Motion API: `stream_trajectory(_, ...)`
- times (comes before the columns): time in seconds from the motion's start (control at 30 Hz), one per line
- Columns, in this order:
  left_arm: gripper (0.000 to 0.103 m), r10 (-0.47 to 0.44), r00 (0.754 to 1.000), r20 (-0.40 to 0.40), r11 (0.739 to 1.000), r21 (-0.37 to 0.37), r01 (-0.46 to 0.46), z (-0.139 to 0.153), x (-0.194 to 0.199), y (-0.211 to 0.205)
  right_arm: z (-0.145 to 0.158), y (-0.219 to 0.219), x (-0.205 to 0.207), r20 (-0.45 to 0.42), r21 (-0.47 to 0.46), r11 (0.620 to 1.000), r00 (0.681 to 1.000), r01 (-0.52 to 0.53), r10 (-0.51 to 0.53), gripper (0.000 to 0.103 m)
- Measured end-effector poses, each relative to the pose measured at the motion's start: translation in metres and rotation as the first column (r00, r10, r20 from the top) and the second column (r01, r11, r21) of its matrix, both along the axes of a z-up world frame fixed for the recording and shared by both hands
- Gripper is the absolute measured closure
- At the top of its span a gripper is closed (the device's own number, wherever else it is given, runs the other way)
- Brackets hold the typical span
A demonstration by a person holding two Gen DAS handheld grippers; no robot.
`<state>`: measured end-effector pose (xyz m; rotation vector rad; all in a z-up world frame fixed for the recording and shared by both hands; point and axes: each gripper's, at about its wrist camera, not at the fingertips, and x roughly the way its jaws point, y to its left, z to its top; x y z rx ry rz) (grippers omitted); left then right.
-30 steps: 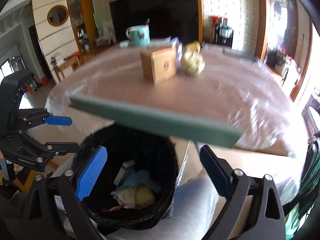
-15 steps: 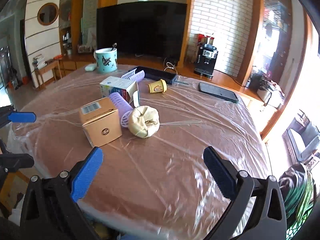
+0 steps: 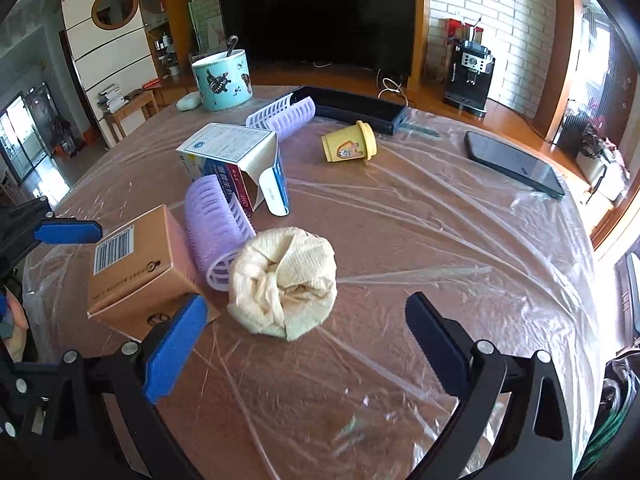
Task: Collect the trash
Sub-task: 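Grasp the brown barcoded cardboard box with the left tool while the right tool grasps the cream tissue, then carry the cardboard box with the left tool while the right tool carries the tissue to the bin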
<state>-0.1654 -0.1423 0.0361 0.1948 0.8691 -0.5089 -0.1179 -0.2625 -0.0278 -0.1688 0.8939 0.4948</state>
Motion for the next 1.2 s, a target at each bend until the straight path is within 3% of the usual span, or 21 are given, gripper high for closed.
stream_trajectory(0.13,0.020,-0.016,0.999,-0.041,1.000,0.000,0.016,-0.007,0.011,-0.004,-0.006,0.005,0.011,-0.033,0.010,1.000,0.999,-0.023,0.023,0.013)
stream_trajectory(0.27,0.024,-0.010,0.997,-0.072,1.000,-0.027,0.008,-0.012,0.019,-0.004,-0.007,0.008,0.014,-0.038,0.012,0.999,0.999,-0.038,0.038,0.017)
stream_trajectory(0.33,0.034,-0.009,0.997,-0.079,1.000,-0.021,0.007,-0.014,0.021,-0.006,-0.007,0.010,0.015,-0.048,0.018,0.999,0.998,-0.047,0.047,0.021)
stream_trajectory(0.37,0.035,-0.006,0.997,-0.082,1.000,-0.017,0.005,-0.015,0.022,-0.006,-0.007,0.011,0.016,-0.054,0.018,0.999,0.997,-0.050,0.050,0.022)
stream_trajectory(0.47,0.047,-0.012,0.996,-0.093,1.000,-0.017,0.010,-0.017,0.025,-0.009,-0.008,0.013,0.019,-0.071,0.013,0.999,0.997,-0.043,0.044,0.032)
stream_trajectory(0.53,0.053,-0.010,0.996,-0.093,1.000,-0.011,0.009,-0.017,0.026,-0.010,-0.006,0.010,0.020,-0.083,0.038,0.999,0.996,-0.037,0.040,0.048)
stream_trajectory(0.57,0.054,-0.009,0.996,-0.092,1.000,-0.011,0.008,-0.017,0.026,-0.011,-0.006,0.009,0.021,-0.092,0.051,0.998,0.995,-0.031,0.035,0.053)
stream_trajectory(1.2,0.055,0.032,0.994,-0.100,0.998,-0.059,-0.038,-0.006,0.017,0.006,0.016,-0.006,-0.017,-0.055,0.139,0.988,0.997,0.062,-0.055,0.053)
